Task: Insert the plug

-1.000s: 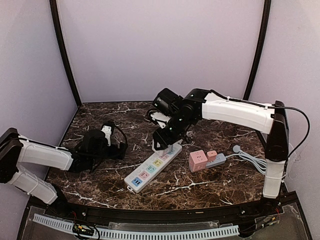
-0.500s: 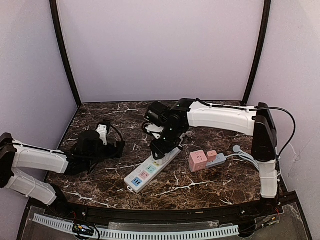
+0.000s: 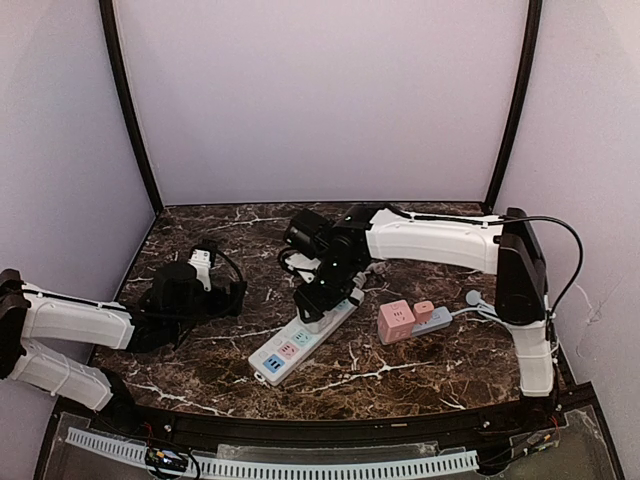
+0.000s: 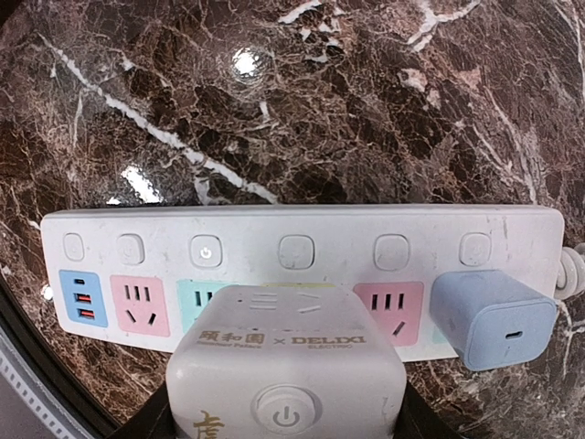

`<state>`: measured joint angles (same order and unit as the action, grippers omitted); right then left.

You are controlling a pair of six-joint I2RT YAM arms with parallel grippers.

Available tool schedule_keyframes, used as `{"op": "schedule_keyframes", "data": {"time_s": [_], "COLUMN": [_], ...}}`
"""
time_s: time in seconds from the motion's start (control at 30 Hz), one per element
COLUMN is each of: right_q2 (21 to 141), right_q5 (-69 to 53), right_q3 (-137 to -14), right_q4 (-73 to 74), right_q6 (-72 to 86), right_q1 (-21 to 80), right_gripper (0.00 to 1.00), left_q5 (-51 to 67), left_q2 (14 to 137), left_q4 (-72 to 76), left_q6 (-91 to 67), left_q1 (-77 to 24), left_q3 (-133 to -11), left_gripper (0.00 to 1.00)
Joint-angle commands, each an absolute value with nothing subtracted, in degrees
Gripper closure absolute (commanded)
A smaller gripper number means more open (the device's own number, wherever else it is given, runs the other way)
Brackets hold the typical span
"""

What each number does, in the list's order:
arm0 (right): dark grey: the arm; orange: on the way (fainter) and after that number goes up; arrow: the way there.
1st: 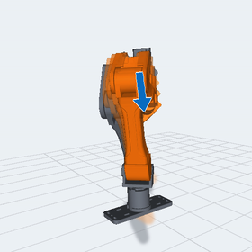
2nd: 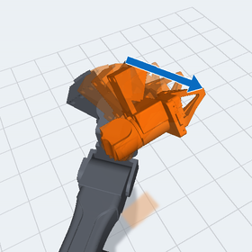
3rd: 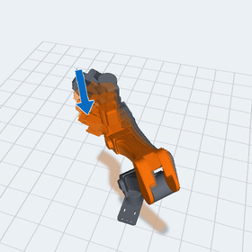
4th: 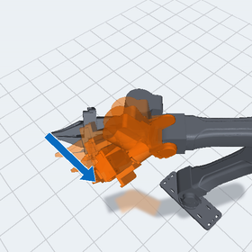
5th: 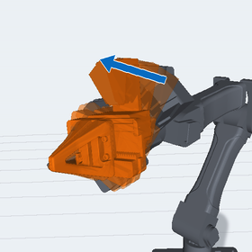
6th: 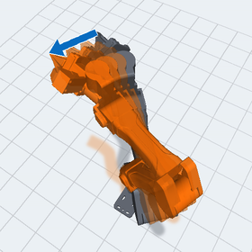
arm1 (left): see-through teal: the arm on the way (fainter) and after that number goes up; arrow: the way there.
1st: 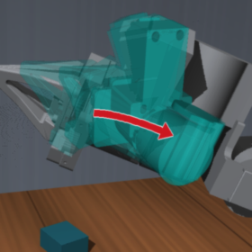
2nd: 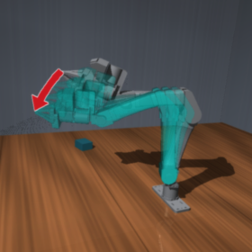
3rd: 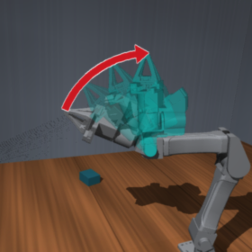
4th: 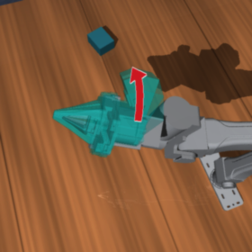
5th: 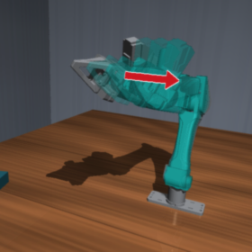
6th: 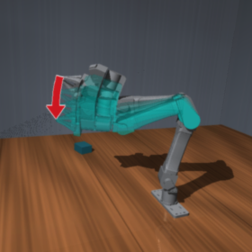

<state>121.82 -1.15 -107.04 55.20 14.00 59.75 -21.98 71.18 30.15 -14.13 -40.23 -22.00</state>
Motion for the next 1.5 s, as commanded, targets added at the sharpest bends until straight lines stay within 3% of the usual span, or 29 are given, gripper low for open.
{"op": "schedule_keyframes", "data": {"time_s": [0.0,1.47], "right_q2": [122.7,119.6], "right_q5": [-0.2,2.8], "right_q3": [-108.4,-107.4], "right_q4": [53.4,52.5], "right_q6": [14.0,15.8], "right_q1": [60.3,60.4], "right_gripper": [1.00,1.00], "left_q5": [-22.7,-22.0], "left_q2": [70.4,70.9], "left_q4": [30.4,31.5], "left_q6": [-13.6,-13.8], "left_q1": [-39.8,-39.8], "left_q3": [-21.1,-20.8], "left_gripper": [0.01,0.01]}}
